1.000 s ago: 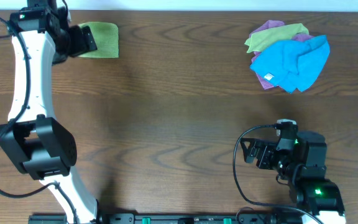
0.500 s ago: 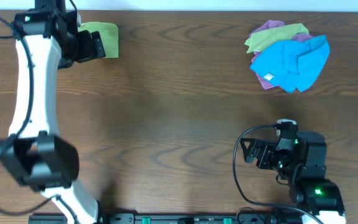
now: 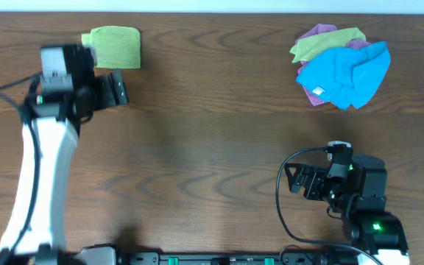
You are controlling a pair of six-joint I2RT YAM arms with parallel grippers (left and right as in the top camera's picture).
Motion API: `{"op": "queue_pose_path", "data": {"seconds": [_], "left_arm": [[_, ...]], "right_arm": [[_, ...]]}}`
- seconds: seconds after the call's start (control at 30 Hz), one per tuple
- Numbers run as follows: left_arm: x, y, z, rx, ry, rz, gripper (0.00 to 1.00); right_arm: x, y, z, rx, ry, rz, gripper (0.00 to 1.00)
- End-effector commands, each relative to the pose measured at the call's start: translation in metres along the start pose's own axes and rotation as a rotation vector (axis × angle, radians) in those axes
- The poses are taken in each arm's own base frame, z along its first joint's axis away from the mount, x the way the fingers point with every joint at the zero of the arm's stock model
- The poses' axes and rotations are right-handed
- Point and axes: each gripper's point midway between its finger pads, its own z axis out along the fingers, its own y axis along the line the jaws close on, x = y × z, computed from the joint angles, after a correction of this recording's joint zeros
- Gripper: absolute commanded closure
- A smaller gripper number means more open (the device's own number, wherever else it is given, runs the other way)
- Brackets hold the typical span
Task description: Fold the cloth
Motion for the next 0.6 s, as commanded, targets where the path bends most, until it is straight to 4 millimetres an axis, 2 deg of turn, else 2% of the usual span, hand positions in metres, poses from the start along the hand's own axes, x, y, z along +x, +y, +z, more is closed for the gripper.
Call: {"op": "queue_pose_path", "data": {"seconds": [0.0, 0.1, 0.2, 0.23, 0.33, 0.57], "left_arm": [[0.014, 0.0, -0.016, 0.008, -0.061, 0.024, 0.04], [0.037, 0.005, -0.025, 0.002, -0.093, 0.029, 0.05], [0.066, 0.011, -0.031, -0.004, -0.11, 0.037, 0.05], [0.082, 0.013, -0.033, -0.005, -0.115, 0.047, 0.05], [0.108, 0.018, -0.036, -0.004, -0.13, 0.08, 0.05], [0.153, 0.026, -0.035, -0.008, -0.186, 0.188, 0.05]], "right_arm": [[0.0, 0.0, 0.0, -0.002, -0.002, 0.019, 0.01], [0.0, 0.0, 0.0, -0.002, -0.002, 0.019, 0.01], [0.0, 0.0, 0.0, -0.002, -0.002, 0.019, 0.01], [0.0, 0.0, 0.0, -0.002, -0.002, 0.019, 0.01], [0.0, 0.0, 0.0, -0.002, -0.002, 0.019, 0.01], [0.0, 0.0, 0.0, -0.002, -0.002, 0.019, 0.01]]}}
